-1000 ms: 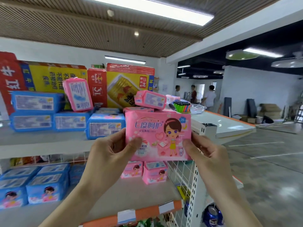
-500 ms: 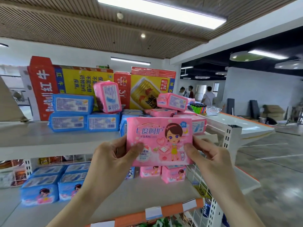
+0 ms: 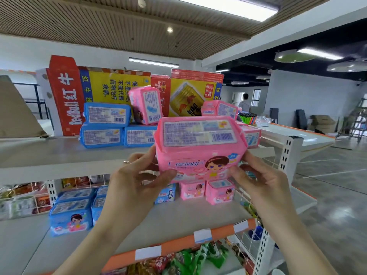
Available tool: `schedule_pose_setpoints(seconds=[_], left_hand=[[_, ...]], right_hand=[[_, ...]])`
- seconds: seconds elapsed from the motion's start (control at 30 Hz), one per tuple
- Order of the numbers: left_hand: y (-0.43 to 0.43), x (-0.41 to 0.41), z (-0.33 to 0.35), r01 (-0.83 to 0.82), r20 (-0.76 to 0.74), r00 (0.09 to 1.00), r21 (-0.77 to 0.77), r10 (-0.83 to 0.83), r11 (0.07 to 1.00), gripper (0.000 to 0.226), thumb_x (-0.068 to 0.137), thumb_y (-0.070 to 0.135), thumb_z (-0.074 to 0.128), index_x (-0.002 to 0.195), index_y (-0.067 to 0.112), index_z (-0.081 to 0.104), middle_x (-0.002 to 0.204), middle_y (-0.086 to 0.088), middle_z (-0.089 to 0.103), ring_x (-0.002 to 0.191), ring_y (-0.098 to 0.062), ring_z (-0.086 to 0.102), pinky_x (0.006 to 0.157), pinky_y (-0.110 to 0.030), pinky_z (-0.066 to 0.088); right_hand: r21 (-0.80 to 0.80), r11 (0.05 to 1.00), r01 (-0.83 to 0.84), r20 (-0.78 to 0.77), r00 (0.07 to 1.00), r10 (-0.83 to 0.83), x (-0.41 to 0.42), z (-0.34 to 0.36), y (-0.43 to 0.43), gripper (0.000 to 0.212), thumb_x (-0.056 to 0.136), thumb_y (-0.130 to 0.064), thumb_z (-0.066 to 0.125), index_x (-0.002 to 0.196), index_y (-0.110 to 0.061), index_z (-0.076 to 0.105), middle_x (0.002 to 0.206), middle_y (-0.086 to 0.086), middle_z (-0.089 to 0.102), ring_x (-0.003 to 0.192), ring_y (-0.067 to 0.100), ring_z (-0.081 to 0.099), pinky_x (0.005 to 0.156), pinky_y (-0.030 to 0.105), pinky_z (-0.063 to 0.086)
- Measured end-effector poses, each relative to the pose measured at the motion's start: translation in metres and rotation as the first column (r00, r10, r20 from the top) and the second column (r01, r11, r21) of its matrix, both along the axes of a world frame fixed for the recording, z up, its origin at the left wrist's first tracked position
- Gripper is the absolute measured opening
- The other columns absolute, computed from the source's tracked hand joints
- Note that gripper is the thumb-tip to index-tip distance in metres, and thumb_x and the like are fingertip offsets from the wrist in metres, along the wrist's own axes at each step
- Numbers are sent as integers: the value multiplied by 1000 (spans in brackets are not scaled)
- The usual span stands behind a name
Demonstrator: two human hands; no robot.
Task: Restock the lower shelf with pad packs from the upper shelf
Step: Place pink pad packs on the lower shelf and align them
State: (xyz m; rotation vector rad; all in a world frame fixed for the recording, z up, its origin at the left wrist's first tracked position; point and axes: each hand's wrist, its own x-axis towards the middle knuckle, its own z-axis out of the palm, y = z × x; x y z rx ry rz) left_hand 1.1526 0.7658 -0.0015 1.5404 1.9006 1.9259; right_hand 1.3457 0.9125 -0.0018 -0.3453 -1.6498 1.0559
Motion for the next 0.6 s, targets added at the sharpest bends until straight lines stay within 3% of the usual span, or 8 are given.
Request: schedule_pose_setpoints(seconds=[0.13,0.23,0.3,0.37,0.43,0.47,0.53,0.6], left_hand=[[-4,0,-2,80,83,993,29,-82,996,46,90,-1,65,117,37,68,99,9,78,94,-6,73,83,-16,56],[-6,4,0,69,178,981,25,-72,997,50,94,-12,48,114,27,72,97,13,78,95,-2,72,82,-11,54],[-3,9,-1,50,249,967,53,-61,997,53,94,-12,42,102,28,76,96,10,78,94,-5,73,83,-15,55],[4,17,-2,18,321,946,83,-44,996,53,98,-3,45,85,33,82,93,5,79,92,-10,74,85,-20,57],[10,24,-4,-23,368,929,111,-19,994,35,98,20,55,79,31,82,89,-1,79,88,-19,75,84,-25,59],[14,29,-4,-54,372,928,111,9,992,27,90,34,60,79,22,82,87,-5,78,87,-26,74,86,-33,60],[21,38,-6,-119,332,939,72,89,990,46,73,53,67,79,8,75,82,-11,76,86,-37,71,89,-50,58],[29,48,-5,-178,282,947,64,154,982,49,66,52,72,80,5,71,79,-4,77,81,-29,74,82,-48,60]], right_hand=[[2,1000,-1,20,1000,1,6,-2,1,40,82,-11,70,121,-20,69,100,-5,78,91,8,73,75,18,57],[-85,994,-73,52,996,77,12,-2,9,38,92,9,54,103,-19,78,97,-3,78,97,13,73,83,22,58],[-187,970,-153,19,987,159,14,-2,16,42,90,9,50,88,-19,81,96,4,78,96,19,74,88,30,59],[-256,939,-228,-47,974,224,14,-5,23,29,88,-4,57,84,-18,81,95,7,78,93,19,74,89,34,58],[-236,929,-285,-50,958,281,15,-10,30,21,77,-35,69,85,-20,82,98,7,78,94,18,73,87,32,58],[-223,926,-305,-35,952,305,16,-13,35,32,70,-48,74,85,-20,83,101,6,78,97,19,73,86,30,58],[-245,914,-323,-13,944,330,19,-18,46,52,62,-62,80,87,-16,82,107,8,76,104,24,72,89,36,58],[-258,912,-318,3,944,330,22,-19,56,62,60,-66,81,87,-9,81,112,9,75,114,27,67,99,48,53]])
